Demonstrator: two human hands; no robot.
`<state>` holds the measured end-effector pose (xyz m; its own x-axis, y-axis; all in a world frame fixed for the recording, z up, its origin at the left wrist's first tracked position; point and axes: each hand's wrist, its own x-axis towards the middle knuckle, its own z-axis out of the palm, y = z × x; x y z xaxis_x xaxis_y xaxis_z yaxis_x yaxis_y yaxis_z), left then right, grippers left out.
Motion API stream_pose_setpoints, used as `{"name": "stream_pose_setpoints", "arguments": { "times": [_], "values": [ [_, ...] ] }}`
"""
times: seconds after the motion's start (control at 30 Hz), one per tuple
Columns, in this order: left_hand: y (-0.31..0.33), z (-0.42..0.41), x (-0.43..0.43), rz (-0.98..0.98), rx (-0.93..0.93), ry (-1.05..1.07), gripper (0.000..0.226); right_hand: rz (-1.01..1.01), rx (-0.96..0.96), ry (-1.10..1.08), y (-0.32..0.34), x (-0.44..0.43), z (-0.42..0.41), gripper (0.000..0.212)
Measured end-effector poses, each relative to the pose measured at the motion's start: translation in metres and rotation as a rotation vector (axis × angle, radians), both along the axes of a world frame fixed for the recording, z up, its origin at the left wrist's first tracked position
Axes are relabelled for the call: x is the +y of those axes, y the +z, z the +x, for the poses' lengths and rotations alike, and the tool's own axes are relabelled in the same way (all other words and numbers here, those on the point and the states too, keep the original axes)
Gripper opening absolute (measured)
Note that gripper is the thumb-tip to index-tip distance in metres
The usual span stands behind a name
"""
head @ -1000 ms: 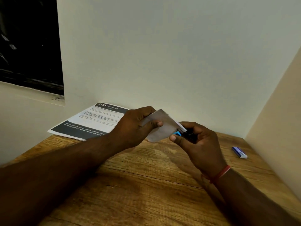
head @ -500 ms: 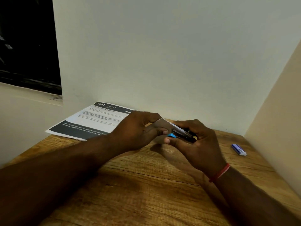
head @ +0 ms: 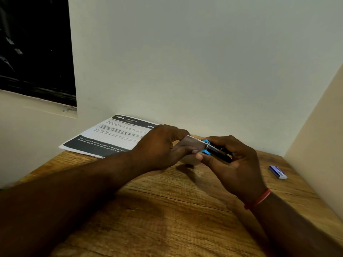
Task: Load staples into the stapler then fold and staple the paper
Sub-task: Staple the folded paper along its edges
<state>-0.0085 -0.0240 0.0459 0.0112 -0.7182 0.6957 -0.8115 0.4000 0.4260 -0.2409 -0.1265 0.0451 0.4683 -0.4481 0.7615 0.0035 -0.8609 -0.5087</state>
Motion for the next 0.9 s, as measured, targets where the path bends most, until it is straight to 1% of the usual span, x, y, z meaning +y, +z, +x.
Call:
{"name": "stream_pose_setpoints", "arguments": {
  "times": [0.23,0.37,0.53,0.6,0.7,0.9],
  "values": [
    [-0.004,0.005,-0.002,0.046,0.105,0.019,0.026,0.059,-0.017,0.004,0.002,-0.002,-0.001,0.051],
    [-0.006,0.007,-0.003,0.042,0.129,0.015,0.027,0.08,-0.024,0.015,0.001,-0.005,-0.001,0.053],
    [-0.009,0.01,-0.006,0.023,0.154,0.026,0.011,0.093,-0.025,-0.018,-0.001,-0.012,-0.003,0.049],
    [-0.009,0.011,-0.007,0.021,0.177,0.016,0.008,0.107,-0.027,-0.026,-0.001,-0.015,-0.003,0.049],
    [-0.01,0.011,-0.008,0.012,0.184,0.017,0.015,0.129,-0.025,-0.024,-0.001,-0.016,-0.004,0.05],
    [-0.01,0.011,-0.007,0.026,0.179,0.033,0.014,0.126,-0.004,-0.02,0.001,-0.016,-0.004,0.049]
  ]
}}
